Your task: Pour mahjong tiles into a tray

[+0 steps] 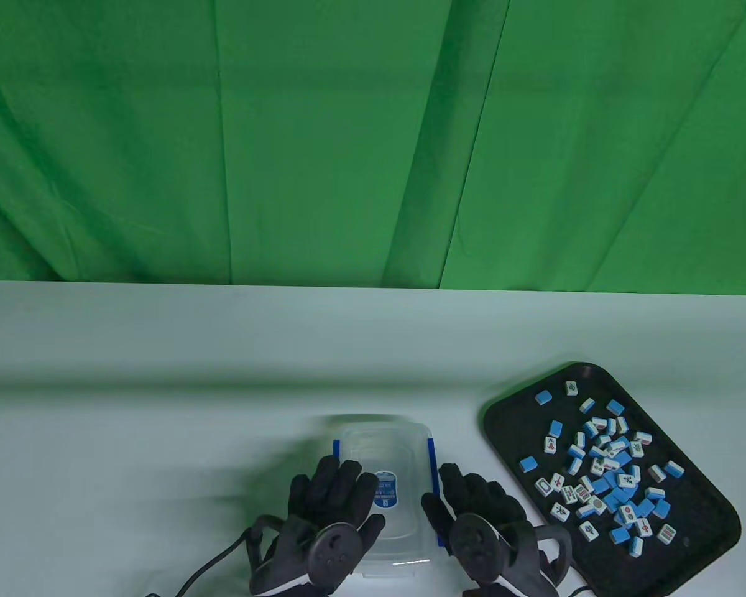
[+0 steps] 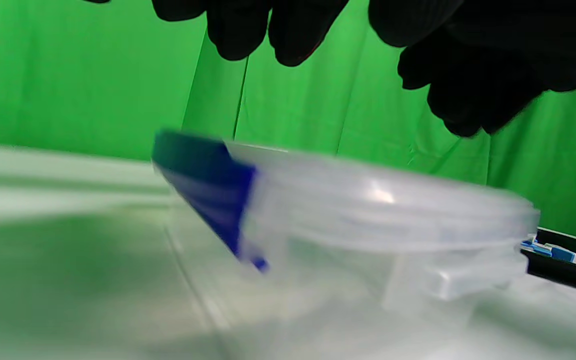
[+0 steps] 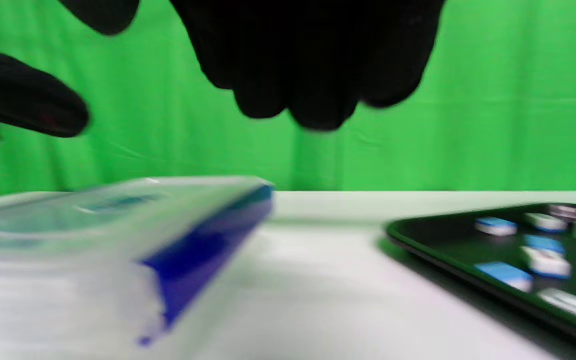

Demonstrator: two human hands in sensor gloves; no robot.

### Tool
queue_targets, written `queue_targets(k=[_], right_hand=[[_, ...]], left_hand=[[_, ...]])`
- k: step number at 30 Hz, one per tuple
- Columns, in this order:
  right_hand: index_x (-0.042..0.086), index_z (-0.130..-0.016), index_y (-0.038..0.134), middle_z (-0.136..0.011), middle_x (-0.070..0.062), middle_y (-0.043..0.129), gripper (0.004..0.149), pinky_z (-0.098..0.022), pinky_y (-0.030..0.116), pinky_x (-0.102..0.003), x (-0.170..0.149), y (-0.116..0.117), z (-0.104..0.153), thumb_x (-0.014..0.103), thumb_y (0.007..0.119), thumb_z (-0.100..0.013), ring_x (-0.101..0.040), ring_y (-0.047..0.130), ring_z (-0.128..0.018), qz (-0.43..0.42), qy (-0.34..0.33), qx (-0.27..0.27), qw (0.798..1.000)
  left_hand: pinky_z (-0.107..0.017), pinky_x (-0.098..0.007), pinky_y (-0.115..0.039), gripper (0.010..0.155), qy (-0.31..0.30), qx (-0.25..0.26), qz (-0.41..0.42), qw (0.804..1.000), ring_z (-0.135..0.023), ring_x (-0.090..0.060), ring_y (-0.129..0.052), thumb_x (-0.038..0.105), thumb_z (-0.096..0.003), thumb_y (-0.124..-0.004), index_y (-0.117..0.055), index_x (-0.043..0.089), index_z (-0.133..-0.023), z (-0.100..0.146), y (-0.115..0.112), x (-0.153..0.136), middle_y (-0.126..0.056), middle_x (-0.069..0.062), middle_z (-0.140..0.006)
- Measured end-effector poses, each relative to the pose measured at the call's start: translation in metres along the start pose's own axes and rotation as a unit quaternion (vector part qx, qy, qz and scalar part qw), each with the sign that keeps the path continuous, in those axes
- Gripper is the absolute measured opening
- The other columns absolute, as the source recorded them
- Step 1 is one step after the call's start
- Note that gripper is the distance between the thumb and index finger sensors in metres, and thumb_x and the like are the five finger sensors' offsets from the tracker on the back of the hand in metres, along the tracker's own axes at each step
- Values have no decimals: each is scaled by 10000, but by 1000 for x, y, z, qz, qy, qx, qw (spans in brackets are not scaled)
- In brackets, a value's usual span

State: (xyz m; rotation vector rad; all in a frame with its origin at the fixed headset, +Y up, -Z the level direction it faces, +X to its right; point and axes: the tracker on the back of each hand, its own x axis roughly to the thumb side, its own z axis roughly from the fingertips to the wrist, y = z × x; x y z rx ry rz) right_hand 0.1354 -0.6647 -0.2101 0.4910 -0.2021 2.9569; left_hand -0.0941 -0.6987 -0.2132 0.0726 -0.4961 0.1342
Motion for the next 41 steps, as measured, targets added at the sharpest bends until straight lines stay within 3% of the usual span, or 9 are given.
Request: queue_targets(k=[5,7,8,10,12,20,41], right_hand=[[250,-1136,622,-1072,-73,741,643,-773,577,-628,0,0,19,639,559,-628,-385,709,-983,35,-69,-69,995],[281,-1211,454,-1223,-93,584,747,-782,453,-735,-3,11,21,702,534,-600,-431,559,-1105,66,-73,-45,994],[293,-1234,330,-1291,-113,448,811,-762,356,-787,-6,18,21,739,508,-580,-480,425,-1153,83,-70,-21,994],[294,-1230,185,-1321,-125,271,878,-725,255,-815,-9,27,21,777,460,-550,-521,246,-1165,96,-64,6,993],[289,-1211,97,-1312,-142,175,905,-703,204,-819,-12,37,20,791,432,-537,-529,153,-1150,104,-58,26,993],[275,-1217,138,-1309,-142,217,869,-713,215,-807,-15,50,16,758,434,-558,-516,193,-1153,100,-51,52,992],[286,-1218,198,-1304,-122,283,804,-738,276,-790,-12,53,13,715,455,-588,-498,283,-1159,77,-53,76,993]], left_hand=[[-671,-757,-416,670,-29,73,-46,996,-1112,-469,-470,582,-632,-556,-616,173,-1159,25,11,-1,-635,-174,-1188],[-667,-787,-343,808,-21,40,-69,997,-1140,-484,-270,687,-604,-553,-426,190,-1228,24,7,-3,-409,-169,-1270],[-657,-800,-283,882,-8,2,-80,997,-1126,-486,-128,722,-593,-539,-248,206,-1247,22,1,-4,-247,-165,-1282],[-637,-804,-200,921,4,-43,-103,994,-1086,-461,31,759,-581,-508,-97,224,-1208,17,-9,-6,-53,-146,-1251],[-628,-802,-175,928,8,-55,-107,993,-1071,-449,64,766,-576,-493,-32,233,-1180,13,-16,-7,12,-132,-1224],[-635,-793,-174,898,10,-55,-81,995,-1077,-437,53,751,-579,-476,-39,246,-1180,8,-20,-8,-2,-129,-1228],[-641,-786,-189,883,19,-73,-33,997,-1088,-442,22,733,-574,-471,-87,233,-1194,8,-24,-10,-43,-141,-1236]])
